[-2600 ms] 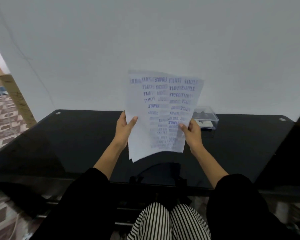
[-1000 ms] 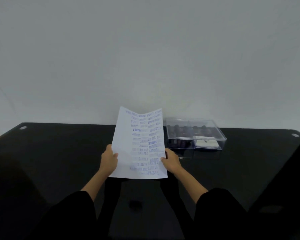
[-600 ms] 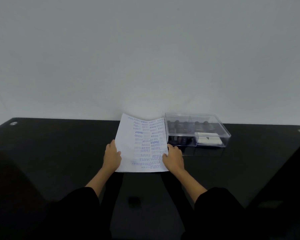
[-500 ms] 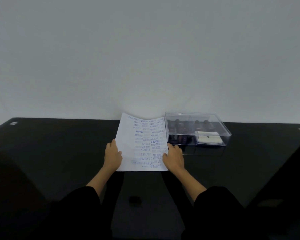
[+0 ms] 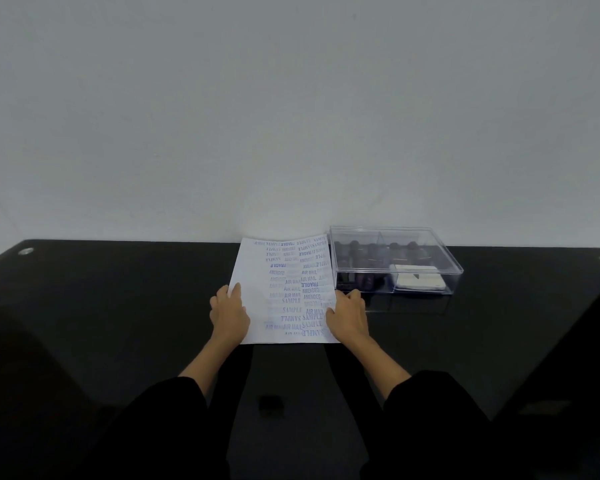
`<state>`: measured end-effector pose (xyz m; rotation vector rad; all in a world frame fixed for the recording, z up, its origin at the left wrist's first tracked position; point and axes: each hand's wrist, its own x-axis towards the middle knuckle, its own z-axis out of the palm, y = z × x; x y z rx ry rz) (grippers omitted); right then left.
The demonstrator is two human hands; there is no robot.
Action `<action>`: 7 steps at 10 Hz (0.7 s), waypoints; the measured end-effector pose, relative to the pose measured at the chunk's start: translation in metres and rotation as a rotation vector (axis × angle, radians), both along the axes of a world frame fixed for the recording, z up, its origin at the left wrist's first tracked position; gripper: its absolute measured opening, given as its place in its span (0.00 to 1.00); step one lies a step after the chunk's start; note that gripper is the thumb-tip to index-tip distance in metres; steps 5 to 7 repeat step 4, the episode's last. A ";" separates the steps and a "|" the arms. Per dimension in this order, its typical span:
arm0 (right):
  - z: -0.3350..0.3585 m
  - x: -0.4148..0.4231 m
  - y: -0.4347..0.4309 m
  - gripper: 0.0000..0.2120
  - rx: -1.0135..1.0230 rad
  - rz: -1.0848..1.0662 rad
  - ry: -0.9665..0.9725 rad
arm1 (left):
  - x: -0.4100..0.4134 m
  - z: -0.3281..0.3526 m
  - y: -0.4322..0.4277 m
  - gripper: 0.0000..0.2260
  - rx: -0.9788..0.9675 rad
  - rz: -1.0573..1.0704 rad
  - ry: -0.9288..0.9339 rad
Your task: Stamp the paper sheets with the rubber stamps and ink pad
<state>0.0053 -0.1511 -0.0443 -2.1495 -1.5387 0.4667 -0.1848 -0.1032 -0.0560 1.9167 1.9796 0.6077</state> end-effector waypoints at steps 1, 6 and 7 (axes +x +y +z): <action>-0.001 0.002 0.002 0.12 -0.006 0.008 0.034 | -0.001 -0.002 0.000 0.23 0.000 -0.039 -0.076; 0.005 0.003 -0.015 0.22 -0.005 0.072 0.115 | 0.000 0.002 -0.010 0.19 0.132 -0.204 -0.121; 0.005 0.003 -0.015 0.22 -0.005 0.072 0.115 | 0.000 0.002 -0.010 0.19 0.132 -0.204 -0.121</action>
